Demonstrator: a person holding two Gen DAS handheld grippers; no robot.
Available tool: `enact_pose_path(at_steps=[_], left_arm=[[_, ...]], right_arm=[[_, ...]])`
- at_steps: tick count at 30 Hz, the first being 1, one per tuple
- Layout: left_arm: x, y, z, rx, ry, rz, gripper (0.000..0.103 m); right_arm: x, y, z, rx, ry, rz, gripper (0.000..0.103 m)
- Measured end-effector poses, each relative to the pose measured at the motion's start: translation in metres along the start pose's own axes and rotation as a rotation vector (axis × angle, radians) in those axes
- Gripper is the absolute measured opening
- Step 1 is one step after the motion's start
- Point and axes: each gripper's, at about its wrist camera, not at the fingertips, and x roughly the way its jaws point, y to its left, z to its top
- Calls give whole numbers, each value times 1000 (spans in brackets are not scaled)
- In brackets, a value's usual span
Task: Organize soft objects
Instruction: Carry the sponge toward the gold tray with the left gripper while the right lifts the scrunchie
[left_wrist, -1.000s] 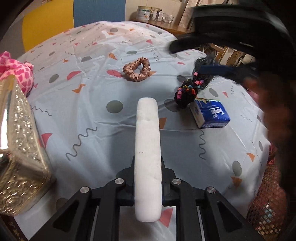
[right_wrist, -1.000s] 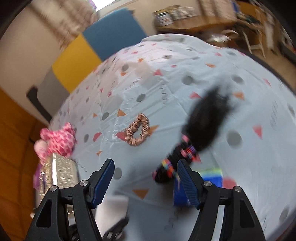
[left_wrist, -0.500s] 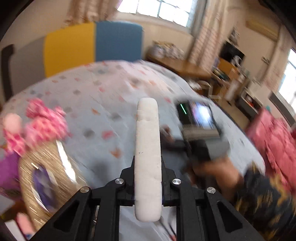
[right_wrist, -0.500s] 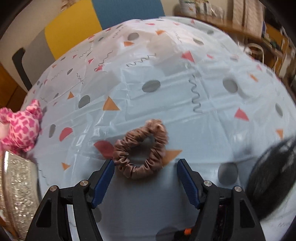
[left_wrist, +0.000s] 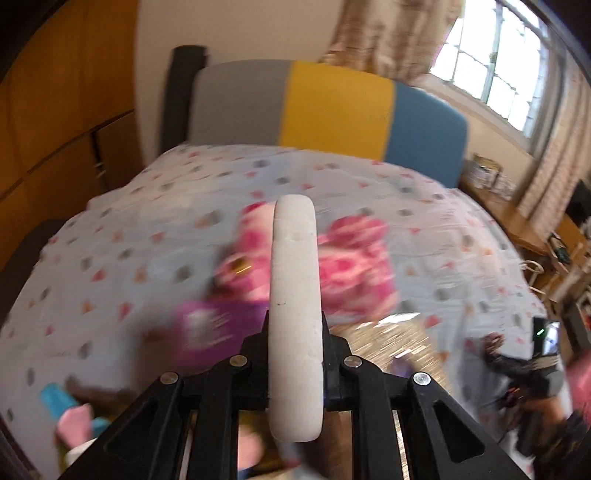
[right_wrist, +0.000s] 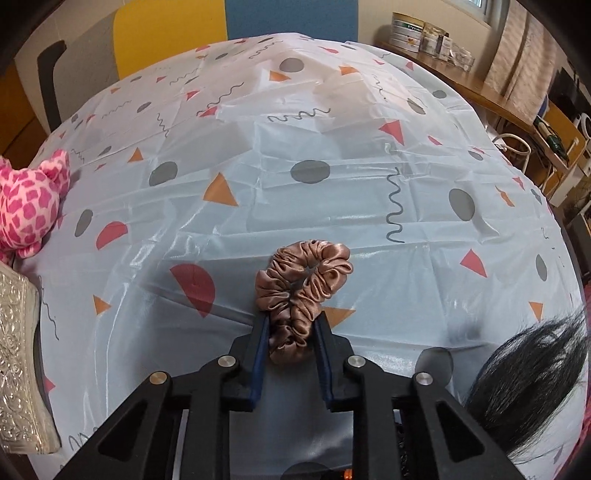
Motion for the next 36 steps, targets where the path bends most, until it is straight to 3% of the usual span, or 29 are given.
enact_pose_path(at_steps=[7, 17, 24, 30, 32, 36], left_arm=[[-31, 77, -66, -96, 43, 41, 18], [-93, 118, -153, -135, 57, 40, 18], [-117, 152, -203, -192, 115, 46, 18], [-115, 166, -231, -213, 143, 85, 20], [-115, 167, -233, -206, 140, 93, 22], [-118, 175, -236, -227, 124, 102, 38]], right_arm=[[1, 10, 2, -8, 0, -48, 23], [-7, 24, -13, -49, 13, -90, 20], [-16, 35, -30, -60, 2, -102, 18], [-26, 38, -27, 56, 39, 6, 16], [-43, 54, -23, 44, -4, 31, 16], [-87, 89, -6, -14, -117, 95, 16]])
